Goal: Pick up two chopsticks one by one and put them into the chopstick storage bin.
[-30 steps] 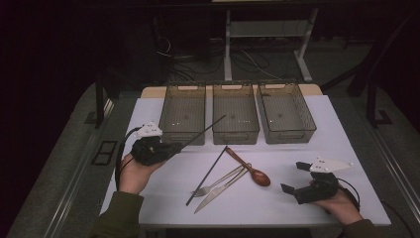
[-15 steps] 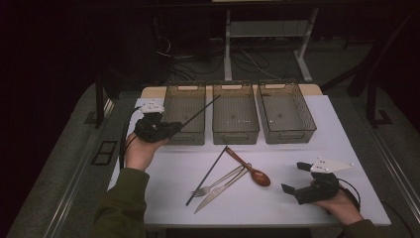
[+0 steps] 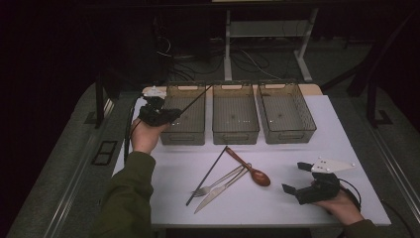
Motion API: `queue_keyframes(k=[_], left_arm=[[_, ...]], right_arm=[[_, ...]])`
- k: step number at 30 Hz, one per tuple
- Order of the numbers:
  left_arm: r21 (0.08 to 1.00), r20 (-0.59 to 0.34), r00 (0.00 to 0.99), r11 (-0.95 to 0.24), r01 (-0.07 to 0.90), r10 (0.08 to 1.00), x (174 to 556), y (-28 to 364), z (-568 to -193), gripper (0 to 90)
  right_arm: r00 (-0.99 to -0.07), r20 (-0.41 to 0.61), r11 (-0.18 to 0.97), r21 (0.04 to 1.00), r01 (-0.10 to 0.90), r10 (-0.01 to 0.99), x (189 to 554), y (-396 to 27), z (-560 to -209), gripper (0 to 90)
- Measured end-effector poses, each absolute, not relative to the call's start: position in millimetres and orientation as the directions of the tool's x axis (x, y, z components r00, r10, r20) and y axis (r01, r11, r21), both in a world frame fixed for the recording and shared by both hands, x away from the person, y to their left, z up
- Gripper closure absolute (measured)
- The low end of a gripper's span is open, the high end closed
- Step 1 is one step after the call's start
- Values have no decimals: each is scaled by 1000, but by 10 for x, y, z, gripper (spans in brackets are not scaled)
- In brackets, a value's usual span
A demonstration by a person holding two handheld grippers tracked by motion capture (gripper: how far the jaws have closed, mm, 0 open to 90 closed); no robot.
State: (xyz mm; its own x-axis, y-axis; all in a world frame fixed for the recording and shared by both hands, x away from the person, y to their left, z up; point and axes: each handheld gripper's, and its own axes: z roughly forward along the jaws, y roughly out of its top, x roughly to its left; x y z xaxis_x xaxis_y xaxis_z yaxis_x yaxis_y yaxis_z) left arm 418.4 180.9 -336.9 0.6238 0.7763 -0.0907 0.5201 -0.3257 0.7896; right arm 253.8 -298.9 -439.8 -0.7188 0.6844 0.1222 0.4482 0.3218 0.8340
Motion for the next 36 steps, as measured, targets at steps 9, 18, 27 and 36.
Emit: queue_keyframes(k=[9,18,27,36], left_arm=[[773,-83,578,-313,551,812,4392,1856,-3424,848],[742,-89,533,-301,599,841,4499,1904,-3560,848],[695,-80,513,-320,643,855,4570,1895,-3679,848],[665,-68,521,-351,660,851,4609,1837,-3756,847]], right_arm=[[-719,121,324,833,449,685,2535,-2988,-4400,1],[-720,118,326,834,446,684,2531,-2990,-4398,0],[-721,119,325,834,446,683,2531,-2994,-4397,1],[-720,121,322,835,446,684,2526,-2996,-4393,1]])
